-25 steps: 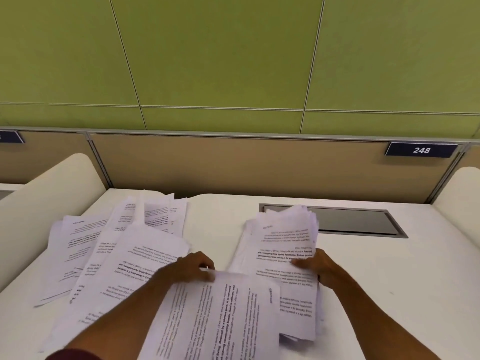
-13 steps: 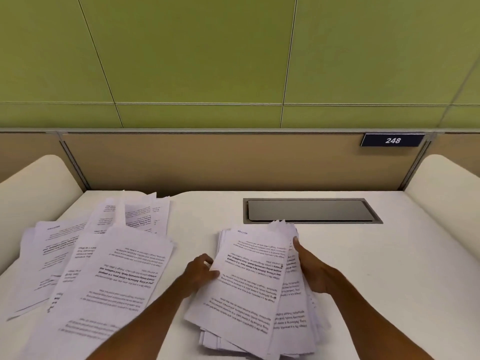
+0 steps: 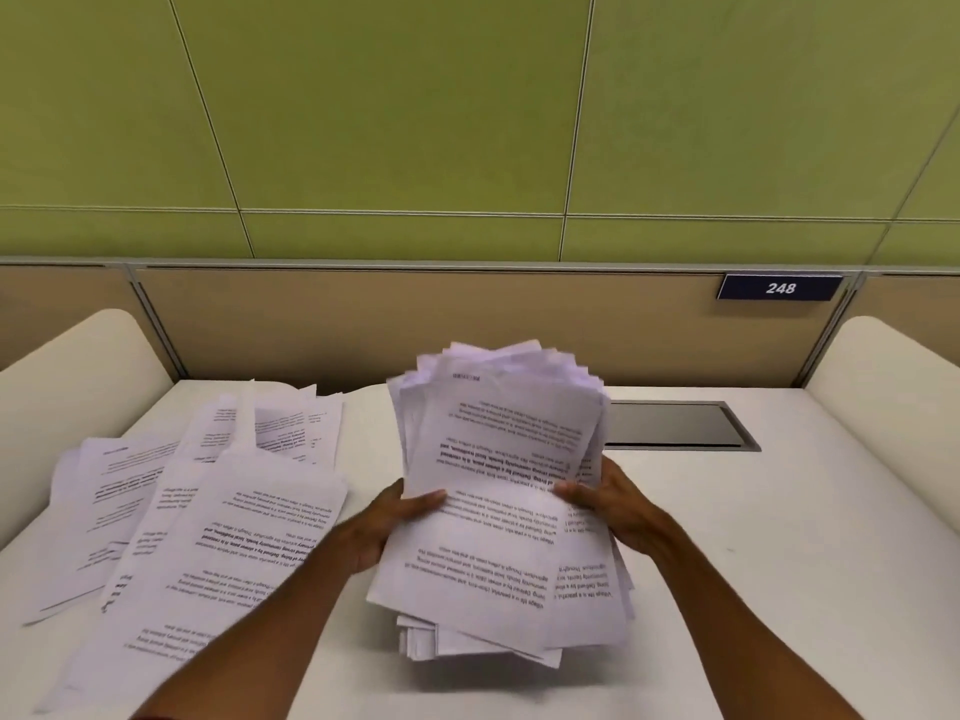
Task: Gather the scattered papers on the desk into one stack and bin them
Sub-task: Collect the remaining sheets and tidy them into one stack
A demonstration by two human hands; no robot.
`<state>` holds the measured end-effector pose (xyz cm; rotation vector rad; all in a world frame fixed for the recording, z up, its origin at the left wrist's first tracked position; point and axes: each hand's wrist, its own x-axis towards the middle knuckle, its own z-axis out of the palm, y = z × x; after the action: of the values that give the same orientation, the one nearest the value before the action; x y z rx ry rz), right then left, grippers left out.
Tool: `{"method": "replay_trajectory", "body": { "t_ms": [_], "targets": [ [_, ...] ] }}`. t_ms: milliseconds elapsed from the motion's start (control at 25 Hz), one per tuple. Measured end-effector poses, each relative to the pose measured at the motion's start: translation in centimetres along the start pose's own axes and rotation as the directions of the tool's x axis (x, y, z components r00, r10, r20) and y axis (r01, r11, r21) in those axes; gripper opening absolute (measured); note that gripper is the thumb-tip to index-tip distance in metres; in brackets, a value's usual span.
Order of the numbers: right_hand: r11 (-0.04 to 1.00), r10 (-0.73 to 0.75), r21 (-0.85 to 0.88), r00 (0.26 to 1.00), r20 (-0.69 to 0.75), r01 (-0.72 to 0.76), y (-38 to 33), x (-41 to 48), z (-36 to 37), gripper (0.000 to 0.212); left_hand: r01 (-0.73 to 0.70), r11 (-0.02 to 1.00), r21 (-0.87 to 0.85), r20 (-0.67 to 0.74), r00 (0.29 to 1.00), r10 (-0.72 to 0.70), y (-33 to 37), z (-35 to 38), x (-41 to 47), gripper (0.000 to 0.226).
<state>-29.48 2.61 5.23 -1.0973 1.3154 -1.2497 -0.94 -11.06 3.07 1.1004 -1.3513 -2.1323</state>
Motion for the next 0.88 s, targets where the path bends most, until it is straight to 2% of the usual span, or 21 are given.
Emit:
{"method": "replay_trajectory", "body": {
  "t_ms": [40, 80, 200, 280, 400, 520, 600, 680, 800, 880],
  "targets": [
    [0.999, -0.044, -0.008, 0.999, -0.006, 0.044, -0.9, 0.5, 0.2, 0.040, -0.076, 0.997, 0.027, 0.060, 0.995, 0.074, 1.3, 0.2, 0.0, 0.057],
    [0.997, -0.082, -0.010, 0.996, -0.017, 0.082, -1.7, 1.0, 0.5, 0.037, -0.166, 0.983, 0.078, 0.060, 0.985, 0.162, 2.5, 0.6, 0.0, 0.050],
    [0.984, -0.175, -0.011, 0.977, -0.124, 0.175, -3.1, 2.2, 1.5, 0.027, -0.387, 0.902, 0.193, -0.089, 0.908, 0.409, 5.2, 1.8, -0.5, 0.029],
    [0.976, -0.216, -0.031, 0.961, -0.173, 0.214, -3.1, 2.9, 1.9, 0.025, -0.431, 0.868, 0.247, -0.162, 0.865, 0.475, 6.0, 2.1, -0.7, 0.019],
    [0.974, -0.220, -0.085, 0.962, -0.161, 0.208, -2.3, 3.4, 2.6, 0.028, -0.418, 0.868, 0.268, -0.279, 0.829, 0.485, 6.1, 2.5, -1.1, 0.022],
    [0.967, -0.222, -0.171, 0.954, -0.204, 0.188, -2.2, 4.3, 3.6, 0.023, -0.424, 0.836, 0.348, -0.424, 0.724, 0.544, 5.8, 3.0, -1.1, 0.017],
    [0.954, -0.210, -0.258, 0.955, -0.211, 0.153, -3.0, 5.3, 3.8, 0.026, -0.377, 0.834, 0.402, -0.435, 0.723, 0.536, 6.4, 2.9, -1.1, 0.018],
    [0.960, -0.148, -0.253, 0.983, -0.107, 0.117, -3.7, 6.1, 3.6, 0.032, -0.281, 0.849, 0.448, -0.401, 0.785, 0.472, 7.4, 1.6, -1.0, 0.039],
    [0.995, 0.013, -0.102, 0.995, 0.095, -0.003, -3.0, 6.4, 4.0, 0.039, -0.092, 0.922, 0.376, -0.372, 0.896, 0.241, 7.4, -1.1, -1.2, 0.049],
    [0.991, 0.114, -0.085, 0.982, 0.150, -0.102, -1.1, 6.3, 4.8, 0.042, 0.055, 0.943, 0.329, -0.376, 0.923, 0.077, 5.6, -2.8, -1.5, 0.047]
  ]
}}
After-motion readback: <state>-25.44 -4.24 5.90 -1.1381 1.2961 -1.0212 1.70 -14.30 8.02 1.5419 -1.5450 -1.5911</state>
